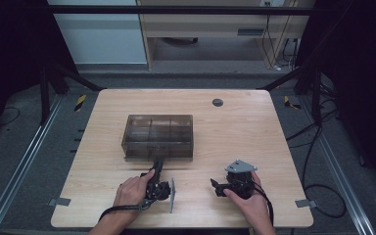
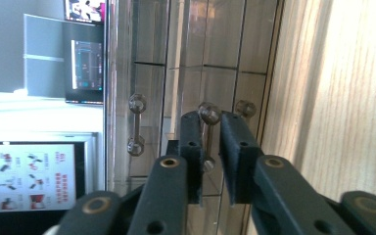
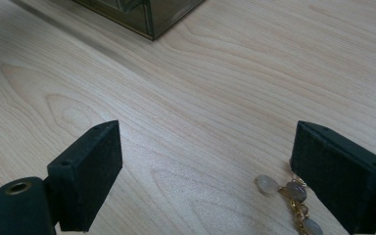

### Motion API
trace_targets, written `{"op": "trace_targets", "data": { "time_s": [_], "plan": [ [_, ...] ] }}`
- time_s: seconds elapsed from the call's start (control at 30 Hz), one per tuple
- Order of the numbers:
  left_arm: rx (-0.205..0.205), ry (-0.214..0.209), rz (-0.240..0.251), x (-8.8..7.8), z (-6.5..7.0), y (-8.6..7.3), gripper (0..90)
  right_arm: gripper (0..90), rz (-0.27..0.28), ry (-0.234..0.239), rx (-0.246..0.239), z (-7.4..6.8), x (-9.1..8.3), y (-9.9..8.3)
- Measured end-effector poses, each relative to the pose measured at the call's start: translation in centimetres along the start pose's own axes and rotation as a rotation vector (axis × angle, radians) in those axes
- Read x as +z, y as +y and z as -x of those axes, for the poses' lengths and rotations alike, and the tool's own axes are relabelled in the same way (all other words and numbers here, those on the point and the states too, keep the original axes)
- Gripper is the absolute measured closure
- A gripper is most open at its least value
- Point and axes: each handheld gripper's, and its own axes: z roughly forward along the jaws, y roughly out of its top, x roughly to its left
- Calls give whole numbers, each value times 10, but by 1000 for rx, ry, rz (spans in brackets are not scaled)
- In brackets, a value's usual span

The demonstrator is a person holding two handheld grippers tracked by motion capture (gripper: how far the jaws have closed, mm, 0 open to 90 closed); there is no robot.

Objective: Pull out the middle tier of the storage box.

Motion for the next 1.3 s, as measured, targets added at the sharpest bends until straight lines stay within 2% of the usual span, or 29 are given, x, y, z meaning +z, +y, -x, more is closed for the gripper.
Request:
{"op": "trace_targets", "data": {
  "time_s": [0.07, 0.2, 0.43, 0.57, 0.6, 0.63, 0.7, 0.83, 0.87, 0.97, 1.03, 1.17, 1.27, 1.3],
  "plan": [
    [-31, -18, 14, -3, -3, -2, 688, 123, 1, 4, 6, -1, -1, 0],
    [-110, -87, 28, -7, -11, -8, 635, 123, -5, 25, -11, -6, 0, 3],
    [-228, -191, 20, -11, -22, -23, 573, 143, -40, 37, -96, -14, 6, 24],
    [-308, -234, 17, -12, -32, -37, 534, 149, -65, 44, -121, -16, 11, 35],
    [-319, -242, 13, -11, -34, -41, 521, 144, -73, 43, -136, -17, 12, 39],
    [-348, -252, 19, -11, -36, -46, 506, 136, -83, 48, -151, -17, 13, 42],
    [-368, -263, 13, -11, -39, -54, 486, 133, -100, 60, -166, -18, 16, 47],
    [-431, -312, 12, -13, -47, -73, 417, 140, -133, 72, -212, -19, 19, 57],
    [-460, -322, 23, -14, -48, -77, 402, 153, -144, 74, -220, -20, 20, 59],
    [-489, -341, 30, -19, -53, -88, 386, 192, -171, 76, -253, -22, 21, 66],
    [-495, -358, 30, -22, -57, -95, 383, 243, -180, 83, -270, -23, 21, 70],
    [-547, -403, 47, -26, -65, -110, 360, 323, -198, 93, -302, -24, 20, 79],
    [-597, -467, 53, -25, -72, -123, 345, 370, -219, 104, -333, -26, 19, 86],
    [-600, -478, 49, -25, -74, -127, 343, 387, -225, 106, -353, -26, 19, 89]
  ]
}}
